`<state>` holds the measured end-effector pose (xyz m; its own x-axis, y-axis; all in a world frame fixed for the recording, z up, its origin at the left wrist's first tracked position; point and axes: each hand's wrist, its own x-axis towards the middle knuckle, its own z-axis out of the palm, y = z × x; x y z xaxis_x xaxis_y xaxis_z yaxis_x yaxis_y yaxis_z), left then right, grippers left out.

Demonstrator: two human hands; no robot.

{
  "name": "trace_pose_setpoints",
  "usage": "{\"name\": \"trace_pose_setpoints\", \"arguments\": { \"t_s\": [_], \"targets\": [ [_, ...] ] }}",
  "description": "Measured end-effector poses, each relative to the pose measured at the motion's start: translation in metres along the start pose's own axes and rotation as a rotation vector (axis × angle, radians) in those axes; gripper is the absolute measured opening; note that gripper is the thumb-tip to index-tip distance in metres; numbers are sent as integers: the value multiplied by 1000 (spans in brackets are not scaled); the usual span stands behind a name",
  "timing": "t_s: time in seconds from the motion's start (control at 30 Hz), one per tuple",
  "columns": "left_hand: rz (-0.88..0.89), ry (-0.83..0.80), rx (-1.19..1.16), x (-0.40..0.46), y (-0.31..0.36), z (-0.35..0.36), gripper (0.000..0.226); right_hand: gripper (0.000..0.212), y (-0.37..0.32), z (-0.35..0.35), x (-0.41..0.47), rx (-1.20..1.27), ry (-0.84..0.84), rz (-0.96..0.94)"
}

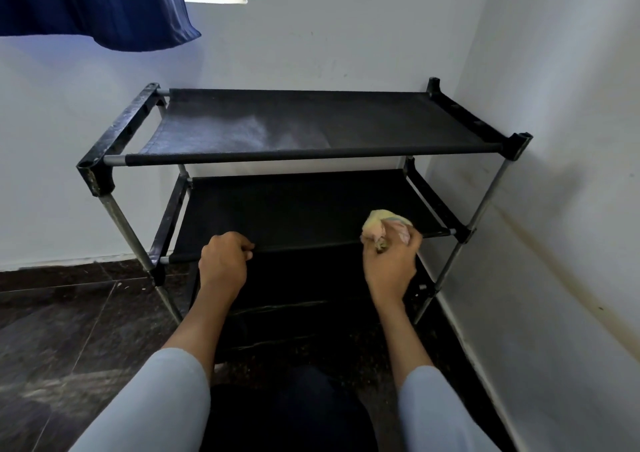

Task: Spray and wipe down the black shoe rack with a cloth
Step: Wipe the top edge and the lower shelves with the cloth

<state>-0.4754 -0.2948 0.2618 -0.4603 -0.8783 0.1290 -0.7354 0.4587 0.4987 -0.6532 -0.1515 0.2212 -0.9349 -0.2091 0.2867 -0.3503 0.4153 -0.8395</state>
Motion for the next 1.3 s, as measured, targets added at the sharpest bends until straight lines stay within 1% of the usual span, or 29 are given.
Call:
{"name": "trace_pose_setpoints", "arguments": {
  "t_s": [0.03,0.07,0.13,0.2,0.23,0.3,0.37,0.53,0.67,0.77,0.8,0.87,1.0,1.07,1.13,1.2,1.3],
  "targets": [
    [1,-1,-2,1,1,0,23,40,-9,9,-13,23,-14,-21],
    [-1,-1,0,0,2,1,23,40,-20,20,-30,35,-48,-81],
    [-16,5,6,0,3,2,24,42,-38,41,-64,2,-188,-244],
    [-15,10,10,0,2,3,24,43,-46,49,-78,-26,-327,-301],
    [-10,9,10,0,1,3,24,44,-45,49,-76,-39,-354,-309],
    [0,7,13,0,-2,3,24,45,-37,42,-68,-78,-349,-331],
    [8,1,8,0,-5,4,25,45,-26,34,-56,-97,-316,-312],
    [32,12,-3,1,-8,6,24,44,15,-10,1,-138,-143,-223],
    [20,5,-14,1,-9,4,24,38,30,-31,30,-156,-80,-192],
    [14,-10,-21,2,-7,4,23,37,13,-21,22,-115,-31,-38],
    [20,-10,-15,2,-6,4,23,39,4,-13,10,-93,-35,-11],
    [30,-4,3,2,-3,5,23,42,-17,8,-22,-46,-117,-57],
    [26,-11,51,0,1,6,25,45,-54,42,-75,-113,-419,-322],
    [27,-4,59,-3,2,6,26,45,-54,39,-68,-161,-476,-398],
    [21,10,52,-4,2,6,26,43,-36,27,-49,-163,-451,-418],
    [15,4,43,-5,-1,5,25,40,-10,7,-22,-142,-371,-356],
    [11,9,67,-5,0,5,26,46,31,-34,27,-122,-232,-270]
  ]
}}
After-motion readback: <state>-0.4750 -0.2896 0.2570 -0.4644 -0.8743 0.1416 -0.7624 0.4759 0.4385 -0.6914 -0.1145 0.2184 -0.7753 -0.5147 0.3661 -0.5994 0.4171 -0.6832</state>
